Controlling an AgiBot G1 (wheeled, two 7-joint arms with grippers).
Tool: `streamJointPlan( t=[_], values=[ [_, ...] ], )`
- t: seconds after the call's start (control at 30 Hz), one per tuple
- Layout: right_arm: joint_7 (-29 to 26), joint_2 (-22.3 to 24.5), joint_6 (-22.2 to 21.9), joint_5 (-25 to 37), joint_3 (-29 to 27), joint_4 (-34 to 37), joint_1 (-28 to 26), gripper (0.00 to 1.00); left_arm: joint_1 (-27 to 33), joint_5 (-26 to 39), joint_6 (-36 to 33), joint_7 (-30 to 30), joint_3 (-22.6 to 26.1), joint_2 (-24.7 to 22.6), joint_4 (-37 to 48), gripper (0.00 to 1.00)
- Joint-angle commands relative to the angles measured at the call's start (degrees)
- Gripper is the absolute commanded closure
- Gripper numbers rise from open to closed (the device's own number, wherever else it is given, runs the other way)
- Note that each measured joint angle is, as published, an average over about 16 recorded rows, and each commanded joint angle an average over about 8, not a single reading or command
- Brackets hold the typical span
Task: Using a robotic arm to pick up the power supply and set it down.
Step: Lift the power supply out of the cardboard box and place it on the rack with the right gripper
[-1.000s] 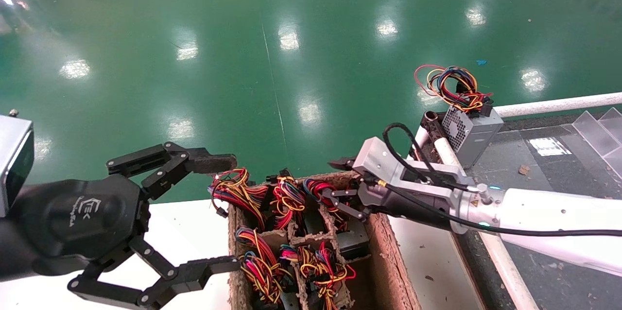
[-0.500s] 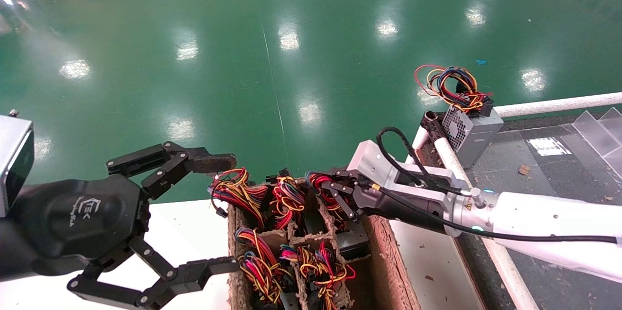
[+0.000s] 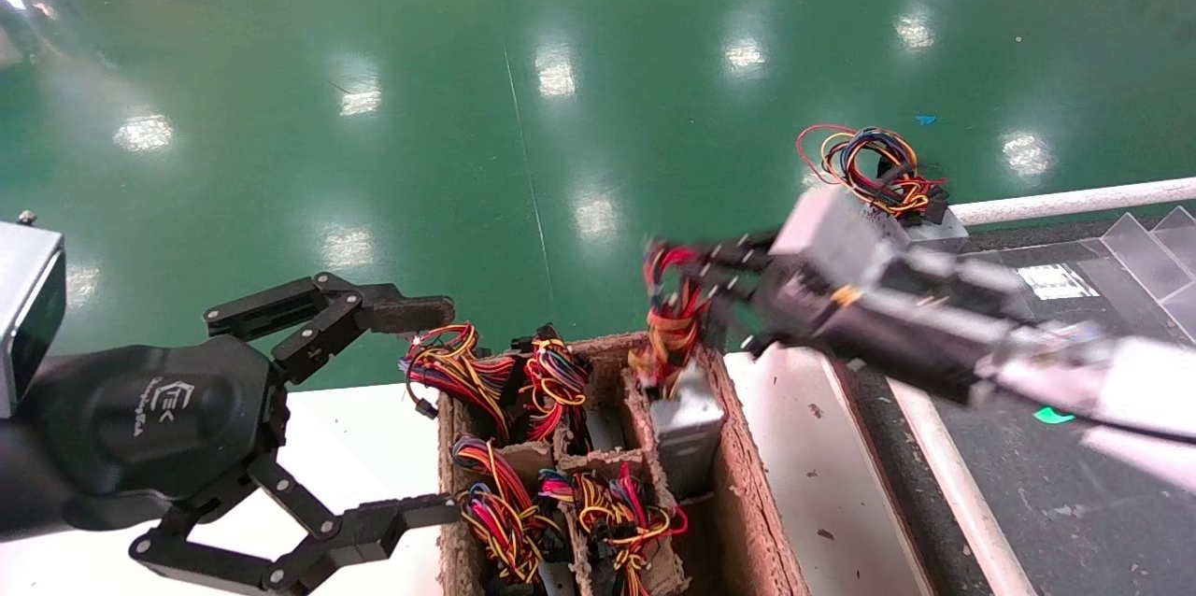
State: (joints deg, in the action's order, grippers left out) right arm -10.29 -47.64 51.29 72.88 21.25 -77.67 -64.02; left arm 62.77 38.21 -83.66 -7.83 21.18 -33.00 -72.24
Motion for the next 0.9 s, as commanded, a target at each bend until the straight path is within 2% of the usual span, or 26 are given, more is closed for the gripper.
streamJointPlan(
  t=[0.03,0.3,0.47,0.7,0.9],
  values=[
    [1.81,1.34,0.57,-2.84,-2.06,-0.15,0.12,1.0,0.0,0.0,0.0,0.0,0.0,0.0,0.0,0.0],
    [2.13,6.08,2.51,-12.95,-10.29,0.05,-3.81,1.0,0.0,0.0,0.0,0.0,0.0,0.0,0.0,0.0],
    [1.51,8.04,0.43,-15.82,-14.31,0.57,-7.42,1.0,0.0,0.0,0.0,0.0,0.01,0.0,0.0,0.0],
    [1.76,10.38,-5.35,-11.55,-15.45,2.63,-12.29,1.0,0.0,-0.01,0.0,0.0,0.01,0.0,0.0,0.0],
    [3.08,12.7,-7.62,-5.88,-14.08,7.41,-15.04,1.0,0.0,-0.01,0.0,0.01,0.01,0.0,0.0,0.0]
  ],
)
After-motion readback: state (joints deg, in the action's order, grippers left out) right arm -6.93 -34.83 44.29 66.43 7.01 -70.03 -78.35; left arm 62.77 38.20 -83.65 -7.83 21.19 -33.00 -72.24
